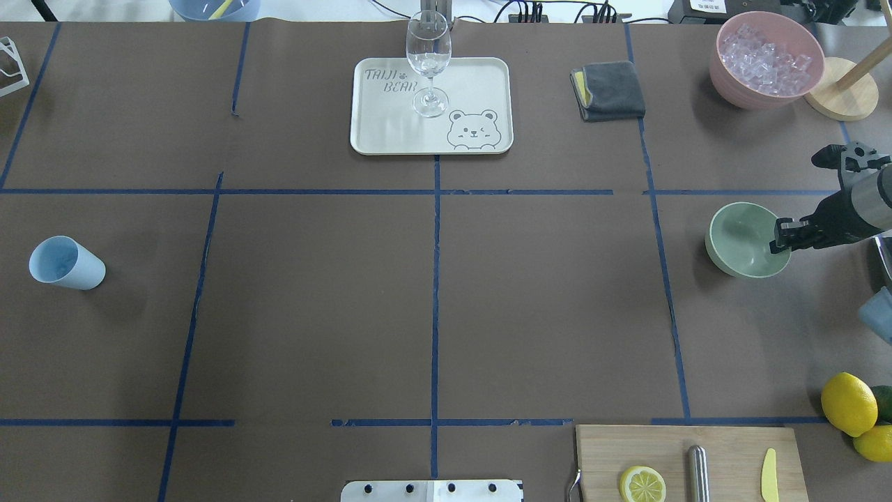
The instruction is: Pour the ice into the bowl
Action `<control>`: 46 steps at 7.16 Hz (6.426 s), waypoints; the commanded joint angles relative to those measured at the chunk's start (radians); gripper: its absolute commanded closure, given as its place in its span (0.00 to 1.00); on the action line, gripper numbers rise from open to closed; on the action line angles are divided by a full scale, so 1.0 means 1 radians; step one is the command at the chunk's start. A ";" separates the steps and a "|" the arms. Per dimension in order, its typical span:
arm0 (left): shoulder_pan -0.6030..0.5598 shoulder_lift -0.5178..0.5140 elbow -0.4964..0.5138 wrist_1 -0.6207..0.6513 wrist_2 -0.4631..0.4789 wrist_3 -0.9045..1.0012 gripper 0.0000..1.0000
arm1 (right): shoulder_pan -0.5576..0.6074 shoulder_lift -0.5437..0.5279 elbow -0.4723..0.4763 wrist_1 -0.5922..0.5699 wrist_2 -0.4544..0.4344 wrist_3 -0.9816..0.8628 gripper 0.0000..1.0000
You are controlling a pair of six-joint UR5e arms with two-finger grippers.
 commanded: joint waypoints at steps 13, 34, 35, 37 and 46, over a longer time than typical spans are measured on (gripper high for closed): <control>0.675 0.032 0.159 -0.058 0.770 -0.591 0.05 | -0.369 0.674 0.153 -0.525 -0.094 0.650 1.00; 0.676 -0.215 0.458 -0.064 1.046 -0.494 0.01 | -0.575 1.150 -0.490 -0.363 -0.322 0.782 0.14; 0.671 -0.213 0.458 -0.064 1.045 -0.493 0.01 | -0.586 1.152 -0.490 -0.362 -0.354 0.785 0.00; 0.653 -0.215 0.463 -0.063 1.045 -0.493 0.01 | -0.589 1.159 -0.489 -0.360 -0.357 0.807 0.00; 0.584 -0.270 0.511 -0.086 1.034 -0.407 0.16 | -0.502 1.144 -0.372 -0.455 -0.342 0.817 0.00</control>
